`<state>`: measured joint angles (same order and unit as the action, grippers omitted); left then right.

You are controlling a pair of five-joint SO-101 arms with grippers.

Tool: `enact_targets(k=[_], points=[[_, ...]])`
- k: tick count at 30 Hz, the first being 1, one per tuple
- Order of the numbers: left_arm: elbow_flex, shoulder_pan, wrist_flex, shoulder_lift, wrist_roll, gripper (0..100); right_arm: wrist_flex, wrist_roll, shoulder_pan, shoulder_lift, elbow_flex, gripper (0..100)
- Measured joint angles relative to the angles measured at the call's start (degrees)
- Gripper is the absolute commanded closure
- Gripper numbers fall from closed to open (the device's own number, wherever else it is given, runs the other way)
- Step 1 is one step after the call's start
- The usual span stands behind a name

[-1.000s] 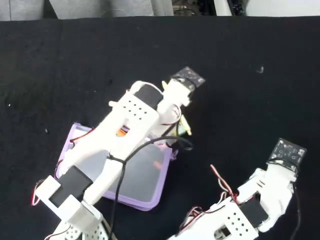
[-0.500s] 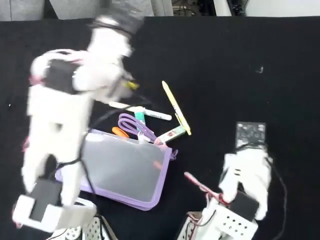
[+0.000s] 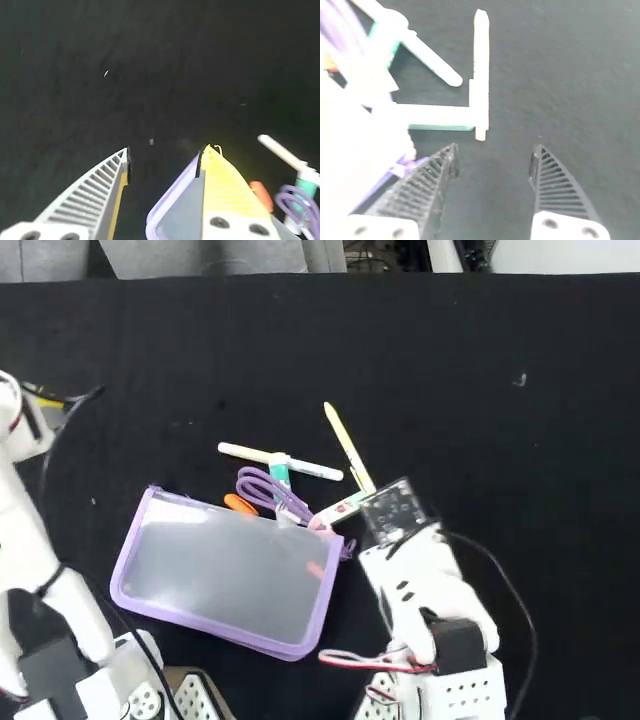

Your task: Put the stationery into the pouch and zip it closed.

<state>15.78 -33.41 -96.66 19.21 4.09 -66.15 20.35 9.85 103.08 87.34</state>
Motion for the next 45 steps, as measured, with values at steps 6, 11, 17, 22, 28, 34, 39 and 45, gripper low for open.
enact_targets(k=[6,11,17,22,28,34,39,45], points=[[-15.9,-4.7,12.1,0.0,-0.2,76,0.4,-1.1,5.8,-0.4,-2.5,76.4],[-28.7,-6.3,25.2,-0.1,-0.2,76,4.9,-4.0,8.9,-14.4,-10.4,76.5],[-37.1,-7.7,32.3,-0.1,-0.2,76,7.1,-4.4,13.9,-38.9,-23.5,76.5],[-40.4,-11.3,33.7,-0.1,-0.2,76,8.1,-4.4,17.7,-55.3,-30.4,76.5],[-44.3,-14.2,33.7,-0.1,-0.2,76,12.1,-4.6,21.6,-65.6,-35.4,76.5],[-50.5,-17.0,39.0,-0.1,-0.2,76,16.0,-7.3,21.5,-77.1,-38.0,76.5],[-57.7,-17.6,48.4,-0.1,-0.2,76,16.8,-6.1,20.2,-85.4,-40.6,76.6],[-60.7,-17.6,53.5,-0.1,-0.2,76,15.3,-5.8,20.2,-86.4,-40.8,76.6]])
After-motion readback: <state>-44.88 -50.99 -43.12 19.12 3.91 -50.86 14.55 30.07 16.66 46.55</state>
